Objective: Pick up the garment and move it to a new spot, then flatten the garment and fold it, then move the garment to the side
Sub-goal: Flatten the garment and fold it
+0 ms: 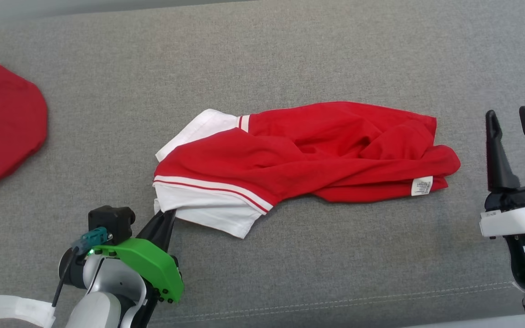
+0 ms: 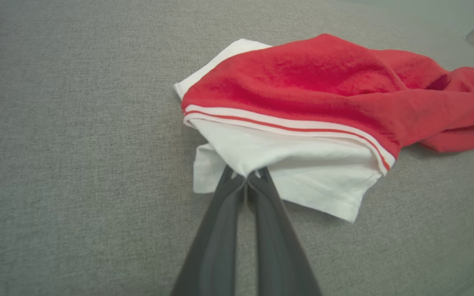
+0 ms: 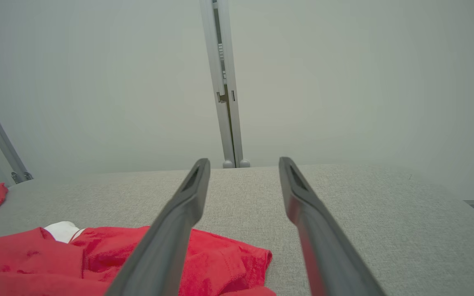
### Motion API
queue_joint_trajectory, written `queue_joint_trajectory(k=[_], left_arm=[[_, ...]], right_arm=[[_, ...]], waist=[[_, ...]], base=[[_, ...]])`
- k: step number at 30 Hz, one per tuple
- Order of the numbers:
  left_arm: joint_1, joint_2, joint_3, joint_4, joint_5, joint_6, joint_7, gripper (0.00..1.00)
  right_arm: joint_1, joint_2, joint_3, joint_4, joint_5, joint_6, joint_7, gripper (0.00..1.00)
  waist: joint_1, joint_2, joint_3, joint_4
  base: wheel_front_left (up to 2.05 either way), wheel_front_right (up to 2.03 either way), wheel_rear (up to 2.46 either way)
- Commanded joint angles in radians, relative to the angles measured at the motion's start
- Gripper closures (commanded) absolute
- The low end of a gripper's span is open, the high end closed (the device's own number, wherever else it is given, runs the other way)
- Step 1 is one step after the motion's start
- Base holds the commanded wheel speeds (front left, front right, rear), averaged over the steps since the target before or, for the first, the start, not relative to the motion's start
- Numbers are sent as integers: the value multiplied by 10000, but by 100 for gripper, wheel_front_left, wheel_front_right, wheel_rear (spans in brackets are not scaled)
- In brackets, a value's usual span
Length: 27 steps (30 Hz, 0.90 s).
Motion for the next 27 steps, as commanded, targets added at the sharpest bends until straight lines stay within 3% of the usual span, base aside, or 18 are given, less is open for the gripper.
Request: queue_joint_trajectory(k=[1, 6, 18, 27], left_arm=[[132, 61, 29, -47, -92, 87, 32, 100], [419, 49, 55, -51, -207, 175, 22, 100], [1041, 87, 49, 137, -468, 293, 155, 100], [1376, 140, 49, 123, -655, 416, 247, 100]], right_arm=[[279, 162, -65, -349, -280, -11, -20, 0], [977, 732, -197, -1314, -974, -11, 260, 0], [2804, 1903, -369, -2083, -1631, -11, 678, 0], [3384, 2088, -199, -2103, -1861, -11, 995, 0]], waist=[[0, 0, -214, -54], [0, 0, -570, -126], [0, 0, -1237, -279], [0, 0, -1581, -378]], base=[[0, 0, 0], [0, 0, 0], [0, 0, 0], [0, 0, 0]])
